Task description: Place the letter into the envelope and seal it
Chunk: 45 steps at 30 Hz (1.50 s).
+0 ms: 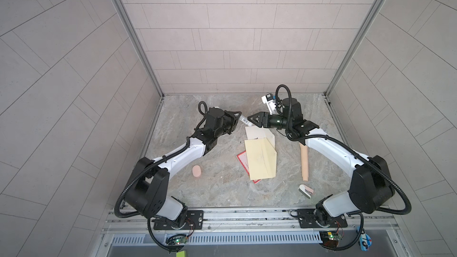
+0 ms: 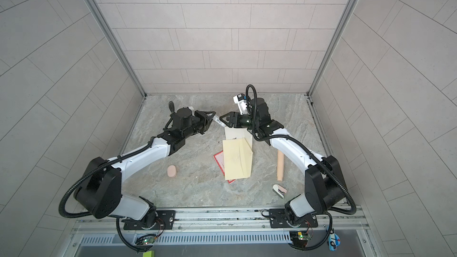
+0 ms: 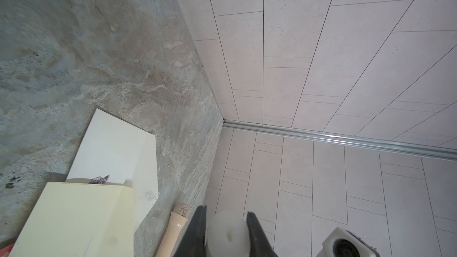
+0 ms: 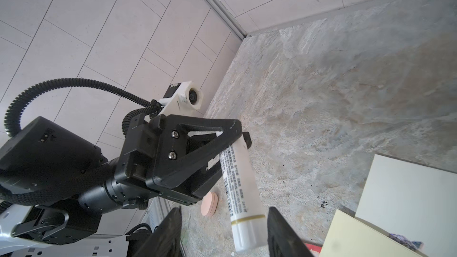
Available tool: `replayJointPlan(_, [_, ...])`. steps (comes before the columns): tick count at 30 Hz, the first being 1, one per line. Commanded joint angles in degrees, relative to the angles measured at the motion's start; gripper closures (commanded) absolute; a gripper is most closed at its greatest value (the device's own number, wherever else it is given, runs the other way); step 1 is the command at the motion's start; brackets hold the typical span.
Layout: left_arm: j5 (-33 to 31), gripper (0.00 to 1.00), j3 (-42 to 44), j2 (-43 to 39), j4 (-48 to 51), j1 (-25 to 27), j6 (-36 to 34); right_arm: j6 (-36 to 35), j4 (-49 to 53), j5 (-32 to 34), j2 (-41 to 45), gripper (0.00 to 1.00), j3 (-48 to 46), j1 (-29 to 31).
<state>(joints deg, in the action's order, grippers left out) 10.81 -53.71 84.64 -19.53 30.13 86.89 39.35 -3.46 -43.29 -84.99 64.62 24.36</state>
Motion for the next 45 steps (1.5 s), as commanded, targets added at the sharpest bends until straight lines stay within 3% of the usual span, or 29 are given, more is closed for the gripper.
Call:
replayJointPlan(1, [-1.3,1.0,0.5,-1.3,-4.6,-0.1,3.6,0.1,-1.4,0.2,-0.7,0.43,-0.1,0.6])
replayJointPlan(11, [-1.3,1.0,1.0,-1.6,-6.8,-0.2,5.2,1.8,-3.6,0.6,-2.6,0.55,0.1,0.6])
replayJointPlan(17, [-2.1,1.0,1.5,-2.2,-7.5,-0.2,5.2,2.5,-4.3,0.1,-3.1,0.57,-0.2,1.0])
replayJointPlan(26, [-0.4,1.0,1.7,-2.0,-6.7,-0.2,3.9,2.0,-4.0,1.1,-2.6,0.82,0.4,1.0])
replayJointPlan(28, [0.4,0.91,1.2,-2.1,-6.2,-0.3,2.8,1.1,-3.0,0.3,-2.7,0.88,1.0,1.0])
replayJointPlan(31, [1.9,0.63,0.7,-1.9,-6.0,-0.2,1.5,-0.3,-1.0,-0.7,-2.4,0.91,1.9,1.0])
replayJointPlan(34, [4.0,0.54,-0.2,-1.3,-5.3,-0.1,0.2,-1.5,0.9,-0.8,-2.8,0.91,3.1,0.8])
replayJointPlan(40, [8.4,0.56,-1.9,-0.2,-3.7,0.0,-1.8,-2.0,1.7,-1.4,-4.6,0.92,5.8,0.7])
replayJointPlan(45, [8.1,0.78,-1.6,-0.5,-4.1,0.0,-2.0,-2.3,2.6,-2.9,-6.5,0.93,7.8,0.8])
